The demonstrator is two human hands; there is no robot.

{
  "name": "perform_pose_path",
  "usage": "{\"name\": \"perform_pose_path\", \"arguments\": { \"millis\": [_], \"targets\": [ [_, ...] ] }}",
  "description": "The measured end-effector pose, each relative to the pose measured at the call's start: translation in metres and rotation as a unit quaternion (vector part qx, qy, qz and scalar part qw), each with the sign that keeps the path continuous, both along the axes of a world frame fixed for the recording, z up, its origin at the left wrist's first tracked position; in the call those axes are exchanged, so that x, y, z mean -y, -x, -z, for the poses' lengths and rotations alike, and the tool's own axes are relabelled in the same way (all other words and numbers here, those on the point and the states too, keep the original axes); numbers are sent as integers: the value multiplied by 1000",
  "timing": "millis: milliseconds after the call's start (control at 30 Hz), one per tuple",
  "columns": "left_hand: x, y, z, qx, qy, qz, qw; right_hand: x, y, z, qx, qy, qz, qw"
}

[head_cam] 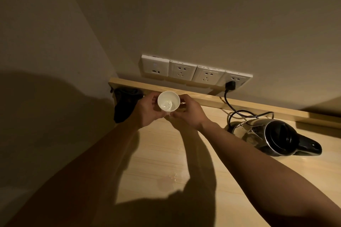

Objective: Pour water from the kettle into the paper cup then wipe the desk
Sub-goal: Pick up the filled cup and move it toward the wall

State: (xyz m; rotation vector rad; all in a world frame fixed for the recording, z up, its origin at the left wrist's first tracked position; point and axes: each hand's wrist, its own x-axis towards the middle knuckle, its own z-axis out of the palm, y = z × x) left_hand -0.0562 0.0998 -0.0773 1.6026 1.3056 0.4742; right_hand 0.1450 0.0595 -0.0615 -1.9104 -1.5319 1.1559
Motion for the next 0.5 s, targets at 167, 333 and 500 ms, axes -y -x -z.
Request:
{"name": "perform_pose_path", "arguments": {
  "millis": [167, 333, 500],
  "targets": [
    [11, 34, 12, -132, -135, -64, 980, 69, -10, 1, 44, 31, 10, 998],
    [19, 77, 38, -268, -185, -75, 942, 203, -13, 23, 206, -14, -78, 975],
    [21, 76, 58, -309, -181, -9, 934, 279, 8, 50, 268, 21, -115, 956]
  ]
}}
